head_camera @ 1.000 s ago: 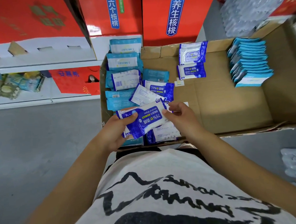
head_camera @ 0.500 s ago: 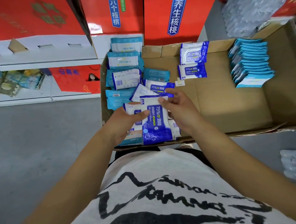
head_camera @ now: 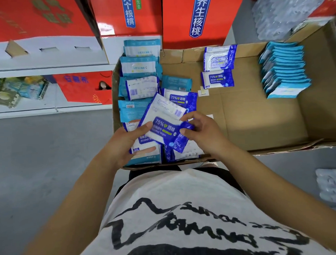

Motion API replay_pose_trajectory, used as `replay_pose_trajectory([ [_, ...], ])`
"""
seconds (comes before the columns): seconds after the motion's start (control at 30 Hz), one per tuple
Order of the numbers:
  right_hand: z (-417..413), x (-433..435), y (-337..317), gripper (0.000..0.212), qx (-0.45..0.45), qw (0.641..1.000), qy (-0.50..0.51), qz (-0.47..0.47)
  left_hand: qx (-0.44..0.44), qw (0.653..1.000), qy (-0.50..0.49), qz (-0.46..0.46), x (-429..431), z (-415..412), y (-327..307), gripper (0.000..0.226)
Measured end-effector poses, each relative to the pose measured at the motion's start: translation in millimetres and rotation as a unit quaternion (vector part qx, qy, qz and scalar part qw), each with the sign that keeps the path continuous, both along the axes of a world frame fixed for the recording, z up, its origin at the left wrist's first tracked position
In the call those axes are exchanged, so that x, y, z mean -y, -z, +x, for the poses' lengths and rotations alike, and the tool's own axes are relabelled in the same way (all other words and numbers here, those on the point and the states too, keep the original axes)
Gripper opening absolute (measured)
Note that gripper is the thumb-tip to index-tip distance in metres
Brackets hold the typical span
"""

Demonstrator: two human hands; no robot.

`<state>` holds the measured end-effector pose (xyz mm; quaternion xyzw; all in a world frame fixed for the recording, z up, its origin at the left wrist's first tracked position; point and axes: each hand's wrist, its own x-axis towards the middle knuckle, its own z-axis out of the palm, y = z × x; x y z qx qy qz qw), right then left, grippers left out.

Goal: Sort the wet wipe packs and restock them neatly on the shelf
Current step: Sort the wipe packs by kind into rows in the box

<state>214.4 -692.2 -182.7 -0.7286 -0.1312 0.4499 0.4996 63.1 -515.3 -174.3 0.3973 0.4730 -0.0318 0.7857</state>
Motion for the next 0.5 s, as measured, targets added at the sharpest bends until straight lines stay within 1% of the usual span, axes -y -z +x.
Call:
replay_pose_trajectory([
  [0.07,1,0,0,0.025,0.016,0.999,-0.044,-0.01,-0.007,0.999,0.031,0.006,0,-2,2,0.046],
  [0.13,-3,-1,6,0.025,0.013,0.998,-0.055,-0.013,-0.022,0.997,0.073,0.017,4,-1,5,0.047],
  [0.2,-8,-4,10,0.026,-0.011,0.999,-0.036,-0.002,-0.026,0.993,0.113,0.032,9,-1,9,0.047],
  [0.23,-10,-5,11,0.027,-0.02,1.0,-0.022,-0.002,-0.029,0.992,0.118,0.037,11,-1,12,0.048],
  [0.33,-5,0,16,0.025,-0.028,0.997,0.061,-0.028,-0.047,0.995,0.086,0.033,12,-4,18,0.047],
  [0.4,3,12,29,0.024,0.02,0.992,0.086,-0.087,-0.06,0.996,0.05,0.033,9,-7,21,0.042],
  [0.47,8,25,47,0.025,0.07,0.98,0.066,-0.175,-0.075,0.996,0.018,0.046,4,-13,25,0.037],
  [0.5,9,31,54,0.025,0.076,0.973,0.049,-0.212,-0.08,0.996,0.007,0.047,3,-16,25,0.035],
])
